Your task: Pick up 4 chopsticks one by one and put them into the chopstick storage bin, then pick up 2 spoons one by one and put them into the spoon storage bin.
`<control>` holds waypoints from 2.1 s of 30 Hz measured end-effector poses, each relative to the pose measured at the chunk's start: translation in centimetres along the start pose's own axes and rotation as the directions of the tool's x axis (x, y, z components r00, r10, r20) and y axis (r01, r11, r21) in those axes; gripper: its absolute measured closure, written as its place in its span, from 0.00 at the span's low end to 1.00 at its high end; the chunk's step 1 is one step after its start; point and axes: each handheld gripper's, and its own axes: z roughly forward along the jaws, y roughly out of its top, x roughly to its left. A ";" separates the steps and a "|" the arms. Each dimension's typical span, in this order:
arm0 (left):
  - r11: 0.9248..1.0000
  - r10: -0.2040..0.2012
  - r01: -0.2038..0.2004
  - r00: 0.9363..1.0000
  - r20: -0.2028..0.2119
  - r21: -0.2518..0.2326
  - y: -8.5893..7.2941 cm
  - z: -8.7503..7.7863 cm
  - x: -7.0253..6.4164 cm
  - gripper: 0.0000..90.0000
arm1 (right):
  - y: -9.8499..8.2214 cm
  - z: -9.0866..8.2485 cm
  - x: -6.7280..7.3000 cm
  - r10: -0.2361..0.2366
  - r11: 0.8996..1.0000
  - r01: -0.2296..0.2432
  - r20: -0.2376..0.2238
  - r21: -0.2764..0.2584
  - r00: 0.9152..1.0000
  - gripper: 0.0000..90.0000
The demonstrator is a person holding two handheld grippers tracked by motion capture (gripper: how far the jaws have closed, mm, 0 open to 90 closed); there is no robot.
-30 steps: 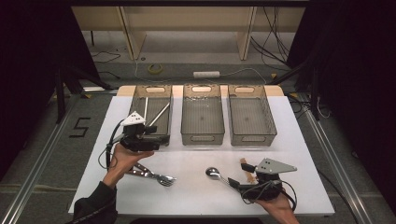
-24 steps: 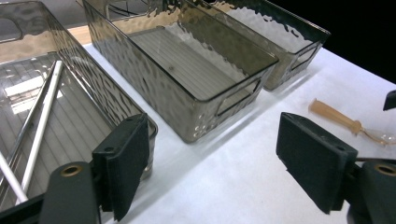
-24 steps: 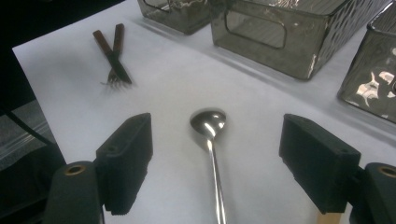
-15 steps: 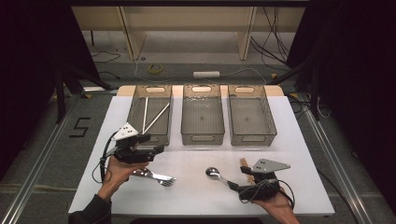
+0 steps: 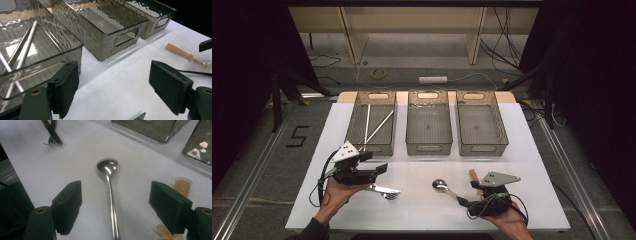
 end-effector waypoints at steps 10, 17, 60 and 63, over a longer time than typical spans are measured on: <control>1.000 0.000 0.000 1.000 -0.006 -0.014 -0.5 -0.8 -0.8 0.26 | -0.1 0.5 -0.1 -0.020 0.998 0.019 0.016 0.059 1.000 0.34; 1.000 0.023 -0.023 1.000 -0.009 -0.003 -0.7 -1.0 -1.4 0.26 | -0.1 1.3 -0.4 -0.055 0.988 0.049 0.034 0.146 0.998 0.49; 0.998 0.059 -0.059 0.998 0.007 0.005 -1.3 -1.7 -2.7 0.22 | 2.3 4.9 0.4 -0.183 0.905 0.189 -0.051 0.381 0.982 0.94; 0.998 0.063 -0.063 0.998 0.006 0.008 -1.3 -1.7 -2.8 0.22 | 2.3 4.9 0.5 -0.187 0.905 0.192 -0.051 0.379 0.981 0.95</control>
